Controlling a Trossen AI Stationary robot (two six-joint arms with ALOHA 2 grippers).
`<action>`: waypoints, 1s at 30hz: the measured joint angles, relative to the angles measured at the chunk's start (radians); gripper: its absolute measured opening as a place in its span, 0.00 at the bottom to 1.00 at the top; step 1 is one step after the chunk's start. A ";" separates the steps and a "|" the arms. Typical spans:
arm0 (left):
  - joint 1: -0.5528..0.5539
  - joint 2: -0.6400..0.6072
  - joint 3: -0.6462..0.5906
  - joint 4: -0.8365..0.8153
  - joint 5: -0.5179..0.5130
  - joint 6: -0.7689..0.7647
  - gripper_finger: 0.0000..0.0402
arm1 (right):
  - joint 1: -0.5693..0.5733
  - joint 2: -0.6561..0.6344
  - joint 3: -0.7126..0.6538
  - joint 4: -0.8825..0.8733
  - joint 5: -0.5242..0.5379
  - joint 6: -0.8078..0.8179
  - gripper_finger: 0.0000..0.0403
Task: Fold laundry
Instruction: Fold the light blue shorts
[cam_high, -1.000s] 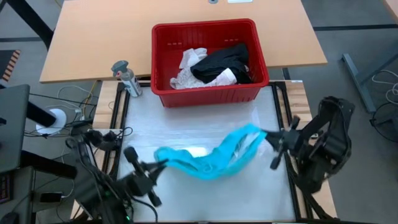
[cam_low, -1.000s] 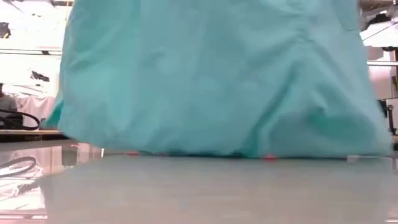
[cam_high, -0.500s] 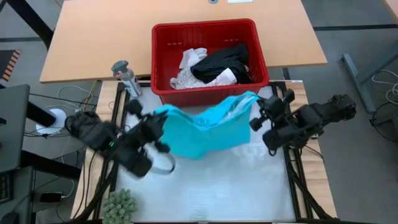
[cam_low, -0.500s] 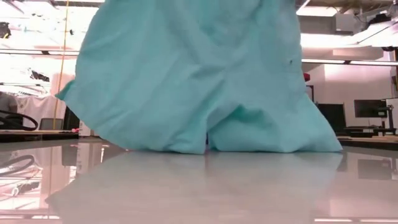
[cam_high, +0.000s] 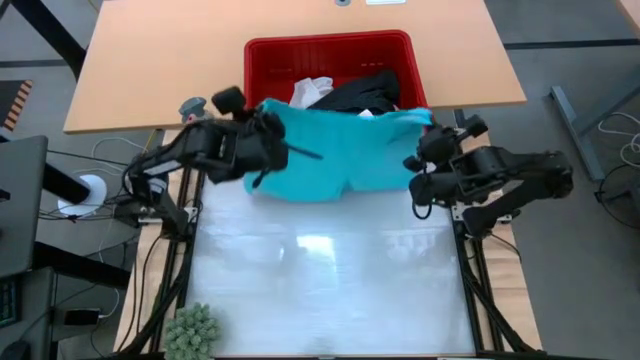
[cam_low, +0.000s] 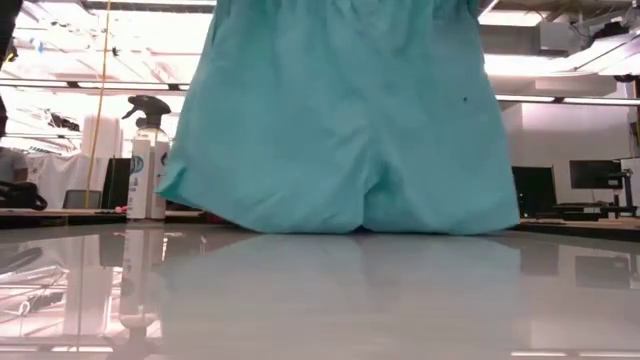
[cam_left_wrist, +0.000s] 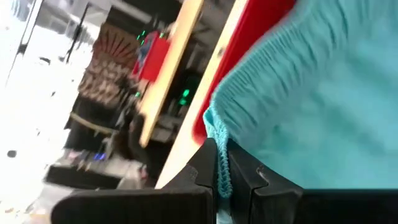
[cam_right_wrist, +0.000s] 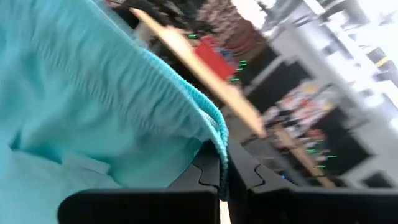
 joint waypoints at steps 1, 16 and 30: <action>0.024 0.000 0.000 0.001 0.004 0.028 0.00 | -0.016 -0.006 0.000 0.000 0.029 -0.028 0.06; -0.047 0.001 0.000 -0.011 0.062 0.015 0.00 | 0.037 -0.092 0.009 0.085 -0.136 -0.061 0.06; -0.522 0.000 -0.316 -0.003 0.485 -0.529 0.00 | 0.461 -0.025 -0.066 -0.001 -0.666 0.555 0.06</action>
